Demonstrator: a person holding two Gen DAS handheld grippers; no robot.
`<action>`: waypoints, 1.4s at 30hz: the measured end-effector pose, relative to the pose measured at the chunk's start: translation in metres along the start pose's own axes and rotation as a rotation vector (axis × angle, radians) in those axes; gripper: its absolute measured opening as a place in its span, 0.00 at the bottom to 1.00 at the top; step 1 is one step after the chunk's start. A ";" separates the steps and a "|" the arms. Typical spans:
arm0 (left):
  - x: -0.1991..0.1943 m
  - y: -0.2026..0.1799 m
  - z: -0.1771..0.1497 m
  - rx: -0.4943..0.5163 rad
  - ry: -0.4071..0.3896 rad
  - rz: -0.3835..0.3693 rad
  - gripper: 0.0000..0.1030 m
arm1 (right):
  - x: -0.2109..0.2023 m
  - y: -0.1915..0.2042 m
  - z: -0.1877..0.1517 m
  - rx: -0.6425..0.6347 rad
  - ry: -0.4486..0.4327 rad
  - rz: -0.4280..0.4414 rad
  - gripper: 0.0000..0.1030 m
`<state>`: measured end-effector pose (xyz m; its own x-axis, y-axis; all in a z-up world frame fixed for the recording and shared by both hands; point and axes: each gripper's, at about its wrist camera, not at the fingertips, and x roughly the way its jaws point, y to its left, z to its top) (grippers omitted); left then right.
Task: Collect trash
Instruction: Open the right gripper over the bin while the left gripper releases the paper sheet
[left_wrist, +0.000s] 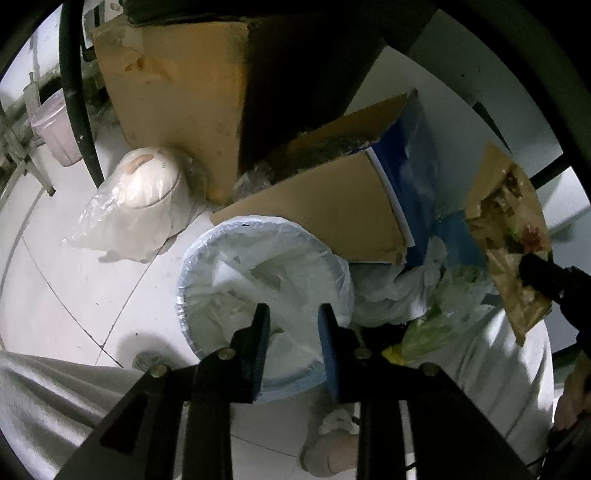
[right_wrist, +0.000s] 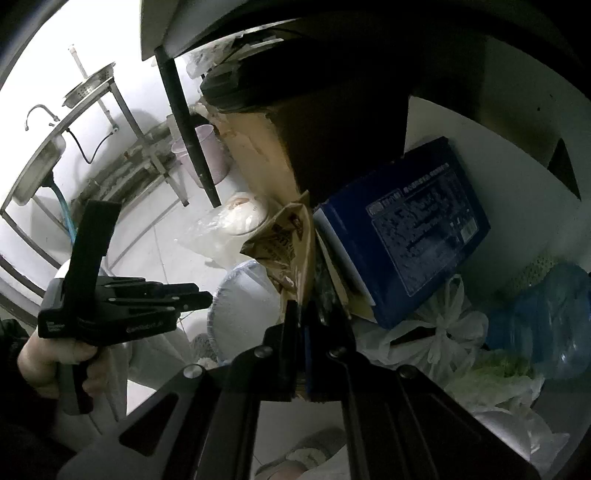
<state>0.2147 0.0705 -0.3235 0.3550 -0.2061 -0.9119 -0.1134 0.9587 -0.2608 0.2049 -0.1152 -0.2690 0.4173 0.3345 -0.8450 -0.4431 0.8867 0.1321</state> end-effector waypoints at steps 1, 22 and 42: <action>-0.001 0.001 0.000 -0.003 -0.004 -0.001 0.25 | 0.000 0.001 0.000 -0.002 0.001 0.000 0.02; -0.025 0.061 -0.011 -0.128 -0.068 0.032 0.27 | 0.059 0.060 0.014 -0.106 0.125 0.052 0.02; -0.035 0.073 -0.010 -0.136 -0.106 -0.004 0.27 | 0.088 0.083 0.030 -0.078 0.175 0.008 0.34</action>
<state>0.1851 0.1452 -0.3141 0.4512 -0.1814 -0.8738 -0.2332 0.9211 -0.3117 0.2285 -0.0022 -0.3163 0.2717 0.2749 -0.9223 -0.5091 0.8543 0.1047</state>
